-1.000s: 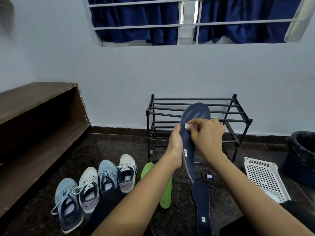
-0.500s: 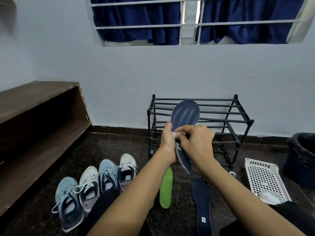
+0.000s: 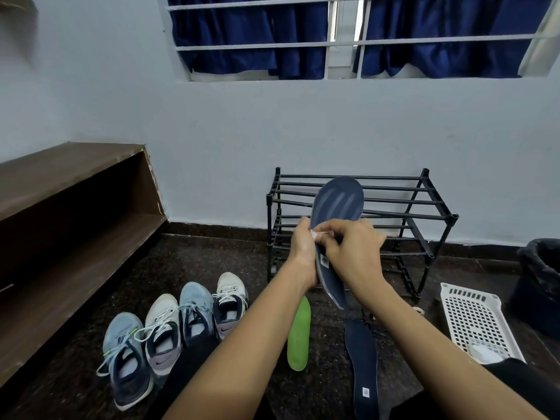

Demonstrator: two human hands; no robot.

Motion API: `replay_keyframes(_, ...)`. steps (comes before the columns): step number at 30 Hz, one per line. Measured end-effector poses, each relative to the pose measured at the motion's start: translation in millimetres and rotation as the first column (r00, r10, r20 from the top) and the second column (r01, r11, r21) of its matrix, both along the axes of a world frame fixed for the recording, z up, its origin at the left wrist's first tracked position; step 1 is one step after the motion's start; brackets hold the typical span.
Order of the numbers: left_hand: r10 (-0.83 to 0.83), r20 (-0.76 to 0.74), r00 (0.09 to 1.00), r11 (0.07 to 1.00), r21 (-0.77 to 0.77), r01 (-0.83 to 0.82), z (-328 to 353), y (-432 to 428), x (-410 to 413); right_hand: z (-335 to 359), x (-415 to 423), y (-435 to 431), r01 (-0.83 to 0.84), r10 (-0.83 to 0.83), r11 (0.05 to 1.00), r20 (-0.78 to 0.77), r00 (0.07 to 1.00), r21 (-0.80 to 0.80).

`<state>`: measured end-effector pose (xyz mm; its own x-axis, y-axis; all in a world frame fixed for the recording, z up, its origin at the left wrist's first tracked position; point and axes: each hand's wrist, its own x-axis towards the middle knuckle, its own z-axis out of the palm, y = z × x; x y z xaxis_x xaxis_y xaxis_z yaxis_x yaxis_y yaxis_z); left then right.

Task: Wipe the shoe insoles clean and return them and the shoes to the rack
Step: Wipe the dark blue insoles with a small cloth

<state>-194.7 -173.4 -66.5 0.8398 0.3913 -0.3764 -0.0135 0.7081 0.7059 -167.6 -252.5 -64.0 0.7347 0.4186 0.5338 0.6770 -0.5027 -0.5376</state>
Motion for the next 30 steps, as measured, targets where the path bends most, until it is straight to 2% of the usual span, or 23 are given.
replay_keyframes(6,0.036,-0.008,0.999,0.999,0.038,-0.035,-3,7,-1,-4,-3,0,-0.042,0.042,0.999,0.012,0.999,0.007)
replay_keyframes(16,-0.101,0.028,0.995,0.993,0.063,0.099,-19,-26,9,5,24,-11,0.117,-0.115,0.990,-0.036,0.993,0.077)
replay_keyframes(19,-0.116,0.012,0.993,0.991,0.063,0.115,-14,-20,7,3,16,-9,0.097,-0.097,0.995,-0.002,0.995,0.034)
replay_keyframes(25,0.006,-0.020,1.000,0.995,0.097,-0.004,-8,3,7,-5,-1,-5,-0.015,0.015,1.000,-0.020,1.000,0.016)
replay_keyframes(30,-0.007,-0.012,1.000,0.997,0.072,0.008,-11,-2,7,-3,2,-10,-0.001,0.001,1.000,-0.003,1.000,0.024)
